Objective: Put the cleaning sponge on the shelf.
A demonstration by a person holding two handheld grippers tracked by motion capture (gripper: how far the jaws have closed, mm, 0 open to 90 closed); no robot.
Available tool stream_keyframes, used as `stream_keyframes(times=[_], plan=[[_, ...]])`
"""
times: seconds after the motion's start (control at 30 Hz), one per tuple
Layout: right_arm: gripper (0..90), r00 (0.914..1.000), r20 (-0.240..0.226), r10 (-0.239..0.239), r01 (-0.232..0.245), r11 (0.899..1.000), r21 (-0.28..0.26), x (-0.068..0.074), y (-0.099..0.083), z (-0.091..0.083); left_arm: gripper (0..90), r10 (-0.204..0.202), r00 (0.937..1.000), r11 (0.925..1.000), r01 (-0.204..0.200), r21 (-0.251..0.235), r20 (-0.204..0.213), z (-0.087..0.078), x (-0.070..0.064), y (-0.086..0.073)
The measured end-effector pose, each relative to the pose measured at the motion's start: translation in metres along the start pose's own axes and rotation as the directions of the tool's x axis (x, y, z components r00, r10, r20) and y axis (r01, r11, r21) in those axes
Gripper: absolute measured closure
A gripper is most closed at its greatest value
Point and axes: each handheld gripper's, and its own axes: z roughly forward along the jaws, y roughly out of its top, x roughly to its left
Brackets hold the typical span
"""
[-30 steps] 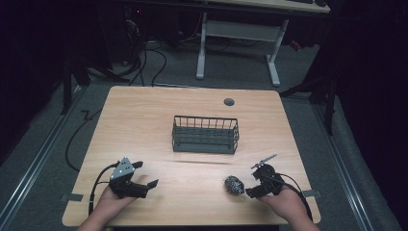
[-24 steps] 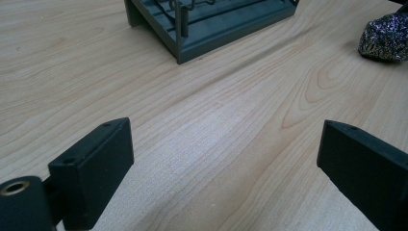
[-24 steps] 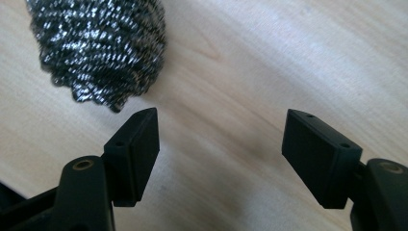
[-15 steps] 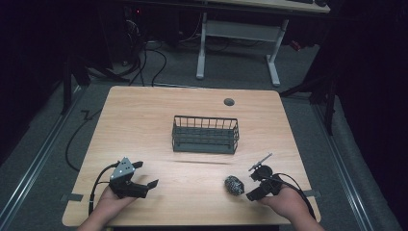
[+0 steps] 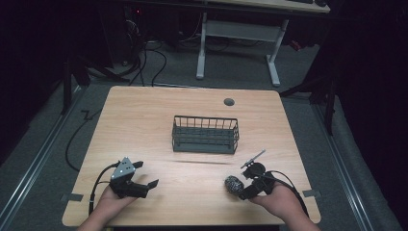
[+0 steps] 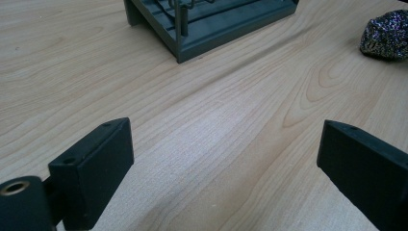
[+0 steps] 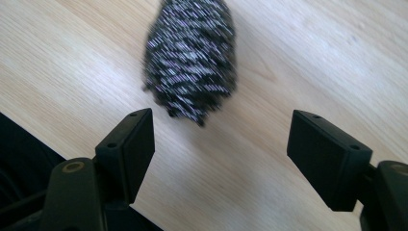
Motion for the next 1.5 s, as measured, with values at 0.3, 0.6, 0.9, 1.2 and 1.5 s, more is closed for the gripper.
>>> stream_keyframes(times=[0.3,0.6,0.9,1.2,1.5], plan=[[23.1,0.9997,-0.005,-0.023,0.023,1.000,-0.001,0.011,0.019,0.011,6.3,0.000,1.0000,1.0000,0.000,-0.003,0.001,-0.001,0.000,0.000],[21.0,0.9998,-0.021,-0.007,0.007,1.000,0.014,0.010,0.023,0.028,6.3,0.001,1.0000,1.0000,-0.001,-0.003,0.001,-0.001,0.000,0.000],[33.7,0.9992,-0.040,0.007,-0.006,1.000,0.016,0.006,0.022,0.034,6.4,-0.001,1.0000,1.0000,0.001,-0.003,0.002,-0.001,0.001,0.000],[42.3,0.9993,-0.035,-0.009,0.009,1.000,-0.005,0.006,0.025,0.023,6.4,0.001,1.0000,1.0000,-0.001,-0.003,0.002,0.000,0.001,0.000],[42.3,0.9996,-0.028,0.000,-0.001,1.000,-0.017,-0.002,0.035,-0.004,6.5,0.000,1.0000,1.0000,0.000,-0.002,0.003,0.000,0.000,0.000]])
